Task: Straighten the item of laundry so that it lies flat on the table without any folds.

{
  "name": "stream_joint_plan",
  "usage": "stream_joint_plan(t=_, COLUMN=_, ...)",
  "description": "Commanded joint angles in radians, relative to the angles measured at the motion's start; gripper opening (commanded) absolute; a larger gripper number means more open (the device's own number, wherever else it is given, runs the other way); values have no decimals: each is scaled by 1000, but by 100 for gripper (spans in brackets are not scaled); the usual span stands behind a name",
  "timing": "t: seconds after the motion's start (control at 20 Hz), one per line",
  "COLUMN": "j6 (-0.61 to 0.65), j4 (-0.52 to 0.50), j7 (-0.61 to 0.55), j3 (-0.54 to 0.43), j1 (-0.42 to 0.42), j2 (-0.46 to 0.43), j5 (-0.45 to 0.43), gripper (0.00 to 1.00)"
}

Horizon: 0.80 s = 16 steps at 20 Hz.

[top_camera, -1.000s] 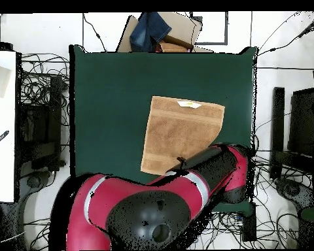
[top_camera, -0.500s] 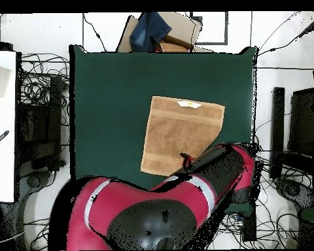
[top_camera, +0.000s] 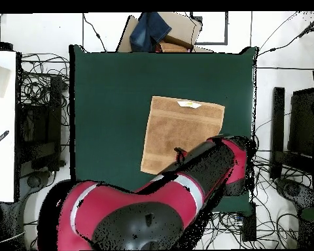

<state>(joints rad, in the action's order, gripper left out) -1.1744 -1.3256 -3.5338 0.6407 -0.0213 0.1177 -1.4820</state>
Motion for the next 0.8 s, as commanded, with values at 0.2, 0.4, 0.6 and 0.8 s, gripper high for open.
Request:
stream_joint_plan(t=0.2, j6=166, j4=137, j7=-132, j3=-195, j1=71, j2=-90, j5=66, gripper=0)
stream_joint_plan(t=0.4, j6=209, j4=178, j7=-131, j3=-234, j1=68, j2=-135, j5=94, gripper=0)
stream_joint_plan(t=0.6, j6=219, j4=240, j7=-118, j3=-276, j1=41, j2=-185, j5=105, gripper=0)
stream_joint_plan(t=0.8, j6=231, j4=307, j7=-167, j3=-276, j1=51, j2=-216, j5=75, gripper=0)
